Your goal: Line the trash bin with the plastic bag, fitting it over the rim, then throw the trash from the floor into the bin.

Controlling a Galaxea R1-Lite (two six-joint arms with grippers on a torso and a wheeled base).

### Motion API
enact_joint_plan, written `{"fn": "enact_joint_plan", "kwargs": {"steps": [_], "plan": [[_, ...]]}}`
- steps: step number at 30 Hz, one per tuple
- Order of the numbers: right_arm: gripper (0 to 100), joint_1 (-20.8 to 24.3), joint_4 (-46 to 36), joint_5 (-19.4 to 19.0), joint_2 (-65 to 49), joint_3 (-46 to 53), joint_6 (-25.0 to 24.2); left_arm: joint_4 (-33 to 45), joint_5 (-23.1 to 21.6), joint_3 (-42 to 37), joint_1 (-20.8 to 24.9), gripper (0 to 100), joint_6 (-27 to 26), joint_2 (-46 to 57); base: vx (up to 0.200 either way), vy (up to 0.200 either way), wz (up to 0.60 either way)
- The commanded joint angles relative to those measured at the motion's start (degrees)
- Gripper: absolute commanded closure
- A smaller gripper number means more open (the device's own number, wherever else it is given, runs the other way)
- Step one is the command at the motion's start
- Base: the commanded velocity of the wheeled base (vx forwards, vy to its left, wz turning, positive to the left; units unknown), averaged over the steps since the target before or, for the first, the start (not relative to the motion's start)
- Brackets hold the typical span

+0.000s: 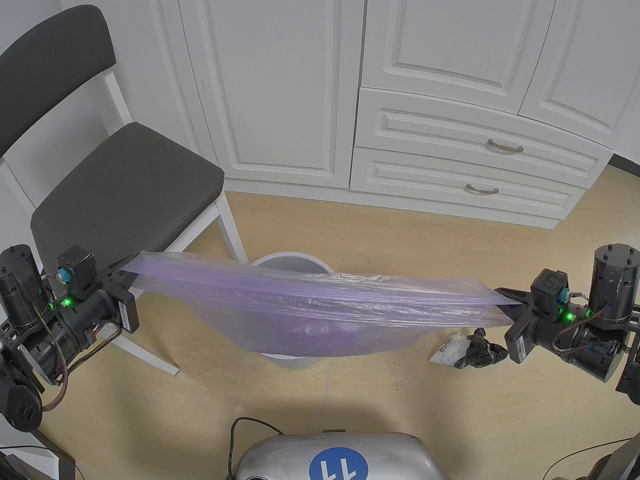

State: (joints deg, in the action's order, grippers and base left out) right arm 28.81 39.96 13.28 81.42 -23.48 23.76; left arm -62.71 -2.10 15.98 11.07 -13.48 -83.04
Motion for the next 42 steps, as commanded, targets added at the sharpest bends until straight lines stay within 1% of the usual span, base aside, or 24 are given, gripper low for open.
{"fn": "enact_joint_plan", "kwargs": {"steps": [1,9,13,23,26,27,28,29,33,36,42], "plan": [[100,-0.3,-0.1,0.3,-0.2,0.4,0.4,0.0,0.3,0.0,-0.3,100,0.0,0.2,0.0,0.0,0.0],[100,-0.9,-0.1,0.3,-0.6,0.8,0.7,0.0,0.3,-0.1,-1.1,100,-0.1,0.2,0.0,0.0,0.0],[100,-2.1,-0.1,0.2,-0.6,1.0,2.2,0.0,0.3,-0.3,-1.7,100,-0.1,0.3,0.0,0.0,0.0],[100,-1.7,0.4,0.1,-0.4,0.4,2.3,-0.2,0.5,0.7,-0.6,100,-0.7,-0.3,0.0,0.0,0.0],[100,-1.3,1.4,-0.2,-0.6,0.3,2.1,-0.5,0.6,1.6,2.1,100,-0.6,0.0,0.0,0.0,0.0],[100,-1.3,1.4,-0.2,-0.6,0.3,2.1,-0.5,0.6,1.6,2.1,100,-0.6,0.0,0.0,0.0,0.0],[100,-0.6,3.7,-0.3,-0.6,0.7,2.0,-1.3,0.7,1.6,3.6,100,-0.4,0.3,0.0,0.0,0.0],[100,-0.2,4.9,-0.2,-0.5,0.8,1.9,-2.1,0.7,1.4,4.1,100,-0.4,0.3,0.0,0.0,0.0],[100,1.8,11.2,-0.2,-0.4,2.5,1.9,-8.1,1.0,0.9,7.8,100,-0.4,-0.2,0.0,0.0,0.0],[100,2.8,14.6,0.0,-0.2,3.3,2.0,-11.1,2.9,0.9,10.4,100,-0.3,-0.7,0.0,0.0,0.0],[100,5.6,17.8,0.0,0.0,3.5,1.7,-14.5,3.9,0.6,14.3,100,-0.2,-2.0,0.0,0.0,0.0]]}}
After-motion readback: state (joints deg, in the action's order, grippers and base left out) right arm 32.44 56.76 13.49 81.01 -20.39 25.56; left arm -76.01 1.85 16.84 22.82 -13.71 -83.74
